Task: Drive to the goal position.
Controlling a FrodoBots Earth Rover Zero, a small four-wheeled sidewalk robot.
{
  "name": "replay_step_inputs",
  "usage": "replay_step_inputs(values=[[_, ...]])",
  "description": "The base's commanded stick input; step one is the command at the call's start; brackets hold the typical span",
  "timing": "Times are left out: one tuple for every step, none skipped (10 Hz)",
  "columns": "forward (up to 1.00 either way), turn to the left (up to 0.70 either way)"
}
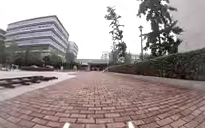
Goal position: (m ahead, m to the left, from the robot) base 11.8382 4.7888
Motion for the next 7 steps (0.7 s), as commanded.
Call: replay_step_inputs(values=[[0.45,0.00],[0.45,0.00],[0.45,0.00],[0.45,0.00],[0.45,0.00],[0.45,0.00],[0.45,0.00]])
